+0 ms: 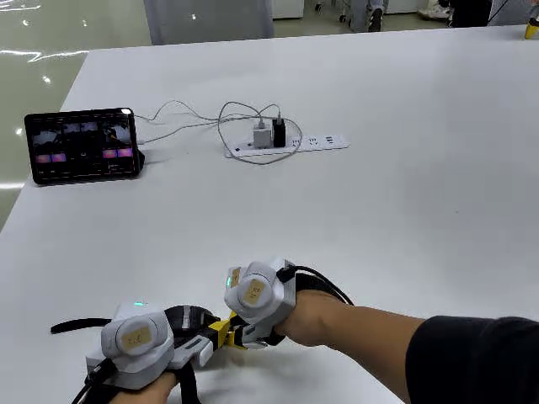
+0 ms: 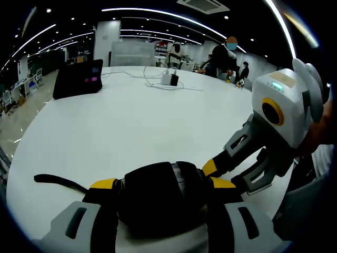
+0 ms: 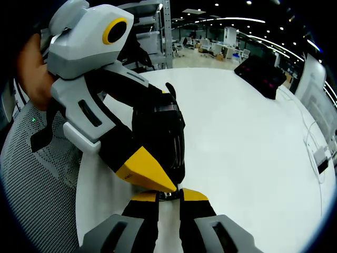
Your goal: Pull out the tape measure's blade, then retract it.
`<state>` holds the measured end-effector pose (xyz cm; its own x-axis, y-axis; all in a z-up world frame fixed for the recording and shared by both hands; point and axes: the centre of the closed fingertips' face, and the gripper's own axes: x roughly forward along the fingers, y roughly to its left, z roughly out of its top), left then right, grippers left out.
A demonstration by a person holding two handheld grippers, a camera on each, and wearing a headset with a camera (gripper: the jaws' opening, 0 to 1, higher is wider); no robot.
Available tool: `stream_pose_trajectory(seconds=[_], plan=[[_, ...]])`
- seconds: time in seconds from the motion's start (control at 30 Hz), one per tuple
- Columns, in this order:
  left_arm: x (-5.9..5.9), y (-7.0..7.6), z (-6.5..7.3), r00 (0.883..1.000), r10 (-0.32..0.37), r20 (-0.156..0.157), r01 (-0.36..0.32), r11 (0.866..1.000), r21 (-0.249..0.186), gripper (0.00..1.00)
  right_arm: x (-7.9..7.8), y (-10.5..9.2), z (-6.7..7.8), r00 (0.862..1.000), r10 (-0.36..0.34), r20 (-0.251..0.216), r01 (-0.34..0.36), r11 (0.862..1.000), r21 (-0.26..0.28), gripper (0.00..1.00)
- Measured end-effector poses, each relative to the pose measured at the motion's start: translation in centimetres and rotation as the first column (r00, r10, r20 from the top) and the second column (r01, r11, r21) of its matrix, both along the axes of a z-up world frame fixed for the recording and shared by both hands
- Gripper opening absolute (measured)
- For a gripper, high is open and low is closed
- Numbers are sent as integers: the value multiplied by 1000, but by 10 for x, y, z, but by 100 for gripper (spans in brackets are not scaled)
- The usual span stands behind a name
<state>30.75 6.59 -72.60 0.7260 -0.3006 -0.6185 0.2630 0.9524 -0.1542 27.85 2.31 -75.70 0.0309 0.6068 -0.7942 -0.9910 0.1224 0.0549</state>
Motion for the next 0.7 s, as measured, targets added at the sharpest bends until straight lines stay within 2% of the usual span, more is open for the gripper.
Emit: stream_pose_trajectory(seconds=[0.17, 0.33, 0.47, 0.53, 0.6, 0.63, 0.7], plan=[[0, 0, 0, 1000, -5, 1, 5, 1000, -4, 65, -1, 1, 1, 1000, -12, 16, 12, 1000, 5, 12], [0, 0, 0, 1000, -16, 17, 16, 1000, 3, 65, 0, 1, 2, 999, -46, -2, 46, 999, 17, 13], [0, 0, 0, 998, -60, 34, 59, 998, 25, 65, 1, -1, 1, 998, -57, 8, 57, 998, 14, 18], [-3, 0, 0, 996, -89, 29, 89, 996, 21, 65, 1, -5, 4, 998, -55, 18, 55, 998, 19, 18], [-1, -1, 3, 989, -129, 66, 129, 992, 18, 68, 3, -6, 10, 997, -68, 23, 67, 996, 53, 18], [-2, -1, 4, 988, -138, 70, 138, 990, 7, 73, 1, -9, 11, 997, -80, 12, 79, 995, 57, 18], [-6, -5, 3, 990, -139, 39, 141, 987, -72, 80, -1, -17, 14, 997, -71, 30, 70, 996, 47, 20]])
